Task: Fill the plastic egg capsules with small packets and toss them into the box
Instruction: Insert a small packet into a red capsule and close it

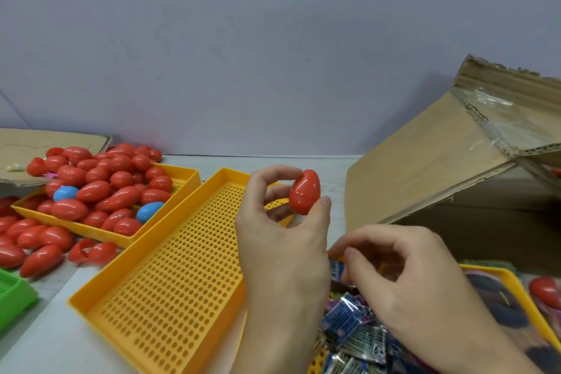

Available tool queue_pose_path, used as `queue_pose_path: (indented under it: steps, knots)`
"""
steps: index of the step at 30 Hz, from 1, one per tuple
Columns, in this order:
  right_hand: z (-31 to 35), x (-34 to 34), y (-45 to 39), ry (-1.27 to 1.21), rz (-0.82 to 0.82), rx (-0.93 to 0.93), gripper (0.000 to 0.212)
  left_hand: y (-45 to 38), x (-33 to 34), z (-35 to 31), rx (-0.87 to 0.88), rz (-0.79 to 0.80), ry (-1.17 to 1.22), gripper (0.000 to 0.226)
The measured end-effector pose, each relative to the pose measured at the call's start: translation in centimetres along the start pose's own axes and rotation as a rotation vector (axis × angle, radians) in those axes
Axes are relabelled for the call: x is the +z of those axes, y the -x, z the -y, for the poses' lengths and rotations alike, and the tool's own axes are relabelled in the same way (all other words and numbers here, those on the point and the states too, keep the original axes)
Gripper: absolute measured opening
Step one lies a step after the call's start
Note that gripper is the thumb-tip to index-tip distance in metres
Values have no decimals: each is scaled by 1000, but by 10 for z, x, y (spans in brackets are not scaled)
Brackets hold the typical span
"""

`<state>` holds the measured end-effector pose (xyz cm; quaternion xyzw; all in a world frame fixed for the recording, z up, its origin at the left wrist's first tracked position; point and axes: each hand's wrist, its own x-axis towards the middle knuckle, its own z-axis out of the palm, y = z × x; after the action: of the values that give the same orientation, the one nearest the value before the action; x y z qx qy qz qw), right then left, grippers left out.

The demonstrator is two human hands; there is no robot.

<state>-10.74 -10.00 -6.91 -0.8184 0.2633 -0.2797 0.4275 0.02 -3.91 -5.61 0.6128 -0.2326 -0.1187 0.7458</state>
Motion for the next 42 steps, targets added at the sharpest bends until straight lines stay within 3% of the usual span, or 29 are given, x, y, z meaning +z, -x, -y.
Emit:
queue_pose_path:
  steps: [4,7,9,17,29,38,42]
  knots:
    - [1,-9,1,93,65,0,17,0,1,-2,-60,-18,117,22]
    - [5,-15,2,128,181,42,7,0,2,-5,-128,-37,235,9]
    - [6,-16,2,139,265,87,11,-1,2,-5,-172,-34,296,4]
    - [15,-14,-4,192,523,233,35,-2,2,-3,-224,9,324,19]
    - [5,-10,3,262,422,154,10,-2,2,-4,-257,24,353,20]
    - [3,-9,5,176,232,84,7,-2,2,-4,-313,12,413,19]
    - [9,-11,4,119,240,93,10,-2,1,-5,-320,24,424,17]
